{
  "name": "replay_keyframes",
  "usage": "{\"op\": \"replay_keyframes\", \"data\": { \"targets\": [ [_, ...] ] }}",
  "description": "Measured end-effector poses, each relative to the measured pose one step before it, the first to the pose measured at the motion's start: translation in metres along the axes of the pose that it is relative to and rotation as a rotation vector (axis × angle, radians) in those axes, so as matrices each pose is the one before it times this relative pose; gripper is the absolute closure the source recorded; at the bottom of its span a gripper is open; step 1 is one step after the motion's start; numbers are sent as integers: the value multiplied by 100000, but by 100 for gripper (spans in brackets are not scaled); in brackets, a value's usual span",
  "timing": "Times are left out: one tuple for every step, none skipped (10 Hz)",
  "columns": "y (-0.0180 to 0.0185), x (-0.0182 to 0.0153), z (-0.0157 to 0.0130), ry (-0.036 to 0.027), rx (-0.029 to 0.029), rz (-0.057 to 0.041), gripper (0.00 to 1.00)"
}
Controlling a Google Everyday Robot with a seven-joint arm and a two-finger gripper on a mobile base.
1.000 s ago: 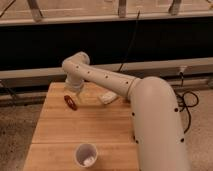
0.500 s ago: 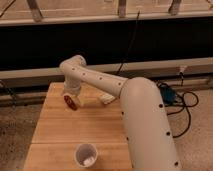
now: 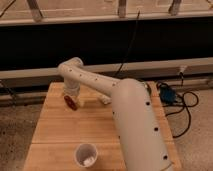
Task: Drag the pepper across the table
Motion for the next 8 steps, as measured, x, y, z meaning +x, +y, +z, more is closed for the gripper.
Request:
{"op": "replay_keyframes", "data": {
  "targets": [
    [-258, -63, 374, 422, -759, -1349, 20],
    [58, 145, 226, 460, -708, -593, 20],
    [162, 219, 168, 368, -455, -297, 20],
    [61, 81, 91, 81, -1187, -851, 20],
    [-1, -15, 267, -152, -676, -485, 20],
    [-22, 91, 277, 142, -645, -664, 20],
    [172, 254, 387, 220, -943, -585, 20],
    [95, 149, 187, 67, -464, -127, 20]
  ]
}}
